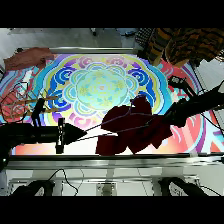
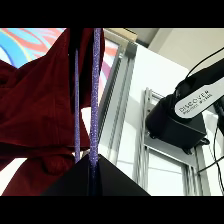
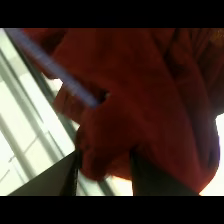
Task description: Fold the clothes and pants, and hang the long-sleeved shirts on hangers.
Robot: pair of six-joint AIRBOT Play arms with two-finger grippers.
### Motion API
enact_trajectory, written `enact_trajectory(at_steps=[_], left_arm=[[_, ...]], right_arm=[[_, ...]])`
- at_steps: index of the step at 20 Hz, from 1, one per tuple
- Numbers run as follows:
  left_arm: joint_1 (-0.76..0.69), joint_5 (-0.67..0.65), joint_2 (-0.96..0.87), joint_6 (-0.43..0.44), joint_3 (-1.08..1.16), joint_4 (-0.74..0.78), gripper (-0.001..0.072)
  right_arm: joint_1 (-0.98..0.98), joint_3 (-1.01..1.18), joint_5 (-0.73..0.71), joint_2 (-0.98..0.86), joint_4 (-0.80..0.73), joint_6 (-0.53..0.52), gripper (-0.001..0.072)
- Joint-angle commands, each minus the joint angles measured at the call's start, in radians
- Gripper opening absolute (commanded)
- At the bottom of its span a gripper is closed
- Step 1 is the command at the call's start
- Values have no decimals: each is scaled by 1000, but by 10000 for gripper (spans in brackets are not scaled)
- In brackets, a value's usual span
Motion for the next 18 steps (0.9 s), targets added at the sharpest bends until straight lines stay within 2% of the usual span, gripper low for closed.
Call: enact_trajectory(at_steps=[1,3,4,5,6,7,12,18], left_arm=[[0,7,0,0,0,0,28],[0,7,0,0,0,0,29],[0,7,0,0,0,0,29],[0,7,0,0,0,0,28],[0,7,0,0,0,0,29],[0,7,0,0,0,0,28],[0,7,-1,0,0,1,29],[0,6,-2,0,0,1,28]], right_arm=[[-3,-32,-77,-29,37,-72,355],[0,-32,-76,-45,73,-76,318],[8,-32,-78,-47,73,-77,234],[21,-32,-86,-47,74,-77,215],[41,-32,-94,-47,74,-76,93],[62,-32,-101,-47,71,-76,45],[188,-18,-116,-38,88,-71,45],[310,122,-73,9,148,-71,44]])
